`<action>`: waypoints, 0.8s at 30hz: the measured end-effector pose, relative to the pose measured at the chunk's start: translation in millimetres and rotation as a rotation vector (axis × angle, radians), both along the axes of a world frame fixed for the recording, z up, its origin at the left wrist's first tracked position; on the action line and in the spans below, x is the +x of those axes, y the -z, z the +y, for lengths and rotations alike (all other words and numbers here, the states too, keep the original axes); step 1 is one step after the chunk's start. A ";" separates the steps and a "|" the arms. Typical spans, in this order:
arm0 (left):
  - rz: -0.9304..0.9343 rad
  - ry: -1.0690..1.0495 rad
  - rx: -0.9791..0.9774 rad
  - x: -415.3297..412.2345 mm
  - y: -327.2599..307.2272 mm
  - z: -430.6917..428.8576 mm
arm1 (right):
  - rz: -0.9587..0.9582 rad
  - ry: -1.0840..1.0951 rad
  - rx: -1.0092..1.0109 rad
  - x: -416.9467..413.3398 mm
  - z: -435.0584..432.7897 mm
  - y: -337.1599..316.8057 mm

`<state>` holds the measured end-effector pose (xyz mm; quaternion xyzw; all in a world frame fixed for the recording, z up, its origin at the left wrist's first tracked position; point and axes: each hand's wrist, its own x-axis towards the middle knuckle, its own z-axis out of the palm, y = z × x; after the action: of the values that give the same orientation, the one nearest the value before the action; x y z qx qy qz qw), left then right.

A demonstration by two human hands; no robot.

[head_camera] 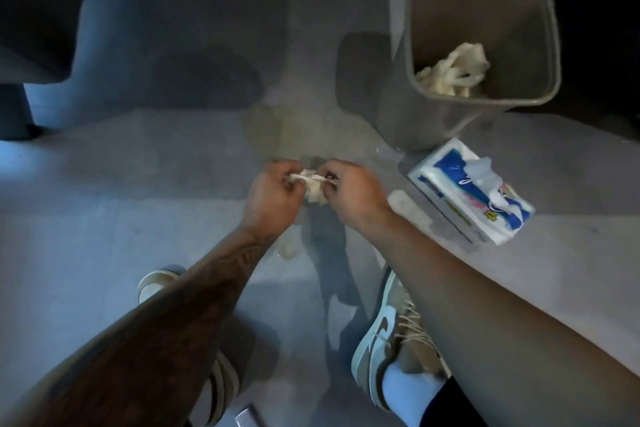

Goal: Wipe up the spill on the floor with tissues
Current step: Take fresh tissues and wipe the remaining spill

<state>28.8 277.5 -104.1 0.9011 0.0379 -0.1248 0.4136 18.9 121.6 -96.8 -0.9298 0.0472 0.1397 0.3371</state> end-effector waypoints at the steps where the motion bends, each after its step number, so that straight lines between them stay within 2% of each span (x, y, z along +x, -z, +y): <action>1: -0.047 -0.024 -0.022 6.9 -12.9 -4.3 | -0.059 0.013 0.016 5.7 -1.9 -14.1; 6: -0.230 -0.105 -0.121 40.5 -78.0 -33.4 | -0.273 0.077 0.032 31.3 -21.7 -82.4; 11: -0.413 0.019 -0.147 79.2 -135.3 -82.9 | -0.429 0.213 0.038 51.6 -71.3 -145.8; 14: -0.466 0.096 -0.167 97.6 -151.1 -121.8 | -0.426 0.286 -0.009 58.2 -104.8 -168.6; 18: -0.417 0.145 -0.186 107.3 -159.4 -167.6 | -0.375 0.404 -0.061 63.0 -142.4 -177.9; 24: -0.251 0.334 0.017 101.9 -155.4 -198.9 | -0.334 0.481 -0.046 66.0 -179.0 -165.3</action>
<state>130.7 78.6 51.3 0.9067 -0.1627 -0.0781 0.3812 84.9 -57.3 68.6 -0.9095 0.2134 -0.1006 0.3424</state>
